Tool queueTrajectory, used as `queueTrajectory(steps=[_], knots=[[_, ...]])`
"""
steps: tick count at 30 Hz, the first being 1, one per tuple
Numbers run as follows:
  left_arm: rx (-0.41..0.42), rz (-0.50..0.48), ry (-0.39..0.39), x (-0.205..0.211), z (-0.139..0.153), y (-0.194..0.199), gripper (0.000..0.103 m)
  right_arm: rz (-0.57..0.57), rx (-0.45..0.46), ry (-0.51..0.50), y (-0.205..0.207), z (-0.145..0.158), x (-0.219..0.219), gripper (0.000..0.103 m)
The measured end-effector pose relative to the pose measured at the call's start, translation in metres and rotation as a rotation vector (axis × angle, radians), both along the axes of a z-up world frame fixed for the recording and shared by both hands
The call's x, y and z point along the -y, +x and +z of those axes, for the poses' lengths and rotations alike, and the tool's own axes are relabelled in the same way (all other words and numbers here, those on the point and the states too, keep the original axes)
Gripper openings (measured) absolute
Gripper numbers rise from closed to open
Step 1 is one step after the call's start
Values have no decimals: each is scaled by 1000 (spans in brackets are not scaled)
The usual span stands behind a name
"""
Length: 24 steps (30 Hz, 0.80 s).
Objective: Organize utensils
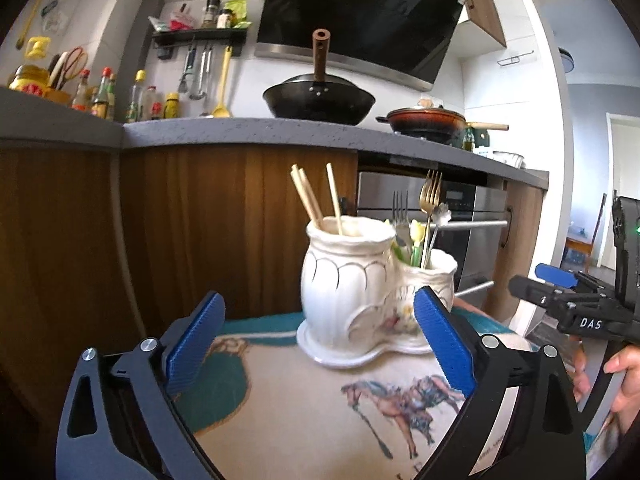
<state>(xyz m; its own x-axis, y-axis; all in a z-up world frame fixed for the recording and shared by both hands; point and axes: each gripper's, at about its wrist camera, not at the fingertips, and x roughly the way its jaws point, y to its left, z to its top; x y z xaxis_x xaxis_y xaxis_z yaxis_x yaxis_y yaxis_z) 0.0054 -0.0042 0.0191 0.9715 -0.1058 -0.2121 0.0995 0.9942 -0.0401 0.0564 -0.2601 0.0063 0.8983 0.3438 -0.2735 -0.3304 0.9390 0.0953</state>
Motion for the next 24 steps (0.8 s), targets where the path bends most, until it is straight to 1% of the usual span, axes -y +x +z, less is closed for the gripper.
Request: queueTrajectory(steps=[3,5,7,9,14,19,24], knots=[[10,6,17,0,-4,-7,97,-15,50,-33,-8,-4,-5,98],[22,16,50,5,-6,-10,98,-22,74,-63,-10,-6,-10,98],[34,22,82,10,-10,-10,98,-16,79,-72,-10,-5,-12,98],[23,15,98,13,-10,-9,98,-17,93,-79,-12,-4,-14,98],[0,20,62,11,-11,-5,98,-7,71,-99,-6,-6,-18,98],[-8,18,77,14,-11,-5,98,-15,62,-94,-5,-7,-18,98],[-19,18,75,14,-11,-2,98,-9,70,-103,-6,-7,-20,98]])
